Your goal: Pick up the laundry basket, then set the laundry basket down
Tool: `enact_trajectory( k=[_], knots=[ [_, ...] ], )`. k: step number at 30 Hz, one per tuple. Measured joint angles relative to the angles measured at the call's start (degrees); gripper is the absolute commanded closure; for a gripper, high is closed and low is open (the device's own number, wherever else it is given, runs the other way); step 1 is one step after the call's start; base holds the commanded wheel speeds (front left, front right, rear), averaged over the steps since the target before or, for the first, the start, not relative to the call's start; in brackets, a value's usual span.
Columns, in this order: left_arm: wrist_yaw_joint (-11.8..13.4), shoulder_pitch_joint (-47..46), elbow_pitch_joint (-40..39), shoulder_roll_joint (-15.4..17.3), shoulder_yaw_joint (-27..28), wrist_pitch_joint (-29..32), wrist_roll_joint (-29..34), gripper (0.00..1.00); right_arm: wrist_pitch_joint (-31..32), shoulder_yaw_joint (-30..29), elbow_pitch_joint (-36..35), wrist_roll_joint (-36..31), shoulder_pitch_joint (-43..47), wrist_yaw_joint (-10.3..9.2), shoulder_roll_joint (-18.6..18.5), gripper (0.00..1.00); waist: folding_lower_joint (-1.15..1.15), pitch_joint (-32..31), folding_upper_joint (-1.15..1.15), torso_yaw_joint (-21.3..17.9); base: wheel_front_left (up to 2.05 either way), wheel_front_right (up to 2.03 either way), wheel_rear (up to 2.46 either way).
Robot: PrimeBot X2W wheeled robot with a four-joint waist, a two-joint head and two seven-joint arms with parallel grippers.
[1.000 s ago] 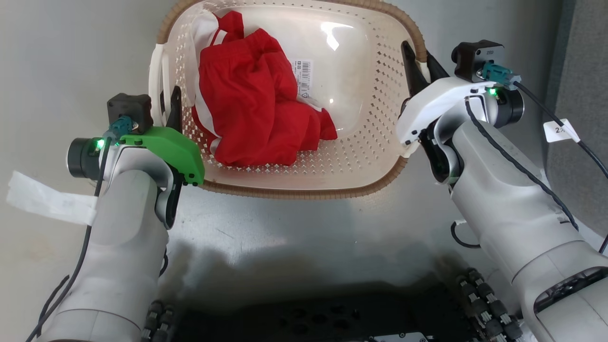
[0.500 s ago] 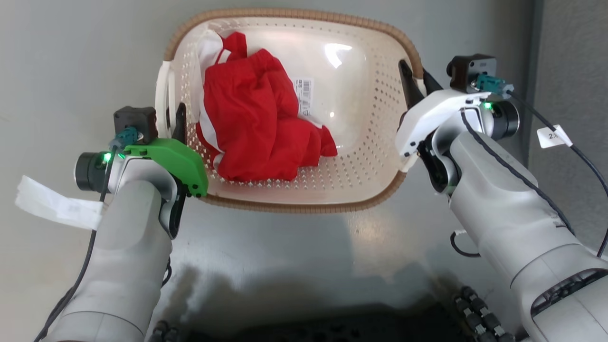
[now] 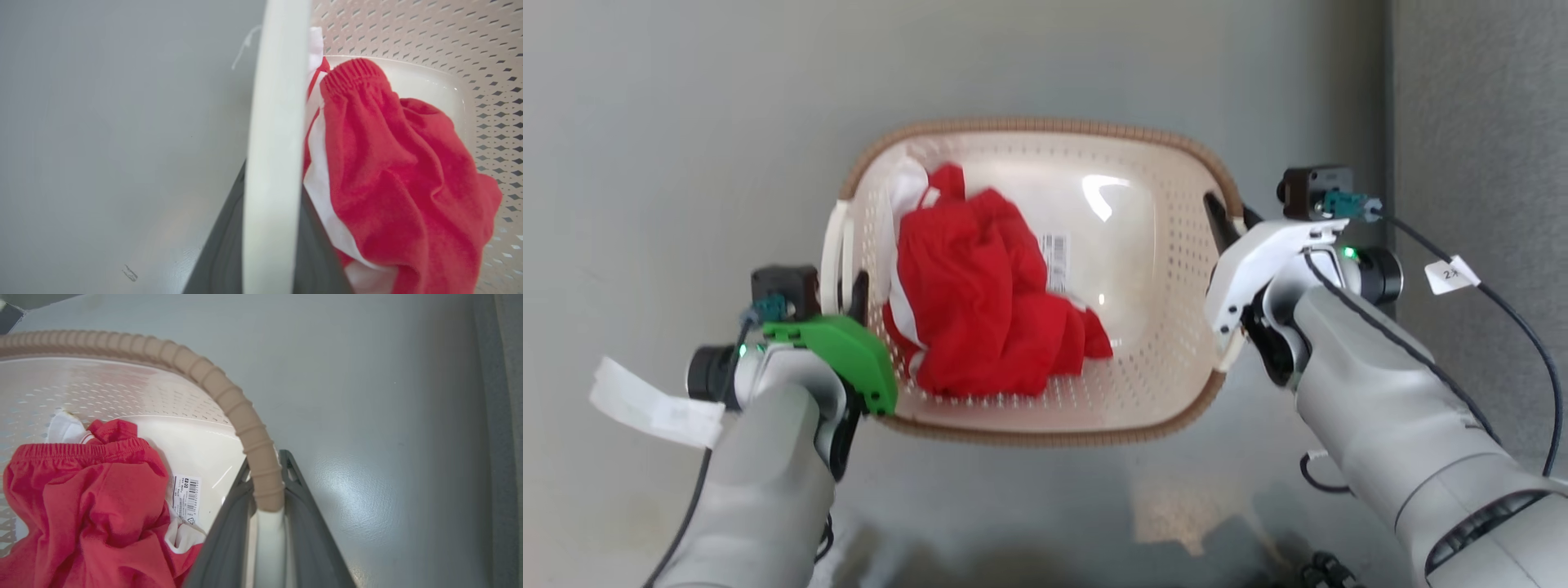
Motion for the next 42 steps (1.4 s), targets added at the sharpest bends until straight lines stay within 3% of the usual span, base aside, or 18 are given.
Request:
enact_trajectory(
  k=[15,33,42],
  knots=[
    [-1.05,7.27,3.77,-0.25,-3.59,3.90,-3.99,1.00,5.33,3.57,2.23,5.13,8.53,2.50,0.23,1.00,0.00,-11.39,0.00,0.90,0.00,0.00,0.00],
    [-1.77,17.75,4.01,-0.27,-9.29,9.04,-9.96,1.00,9.78,6.94,3.77,9.34,19.22,2.50,0.42,1.00,0.00,-25.95,0.00,2.64,0.00,0.00,0.00],
    [-0.98,18.68,3.11,0.16,-10.44,9.33,-12.07,1.00,10.92,8.75,2.40,10.16,19.68,1.90,0.19,1.00,0.00,-30.72,0.00,4.35,0.00,0.00,0.00]
  ],
)
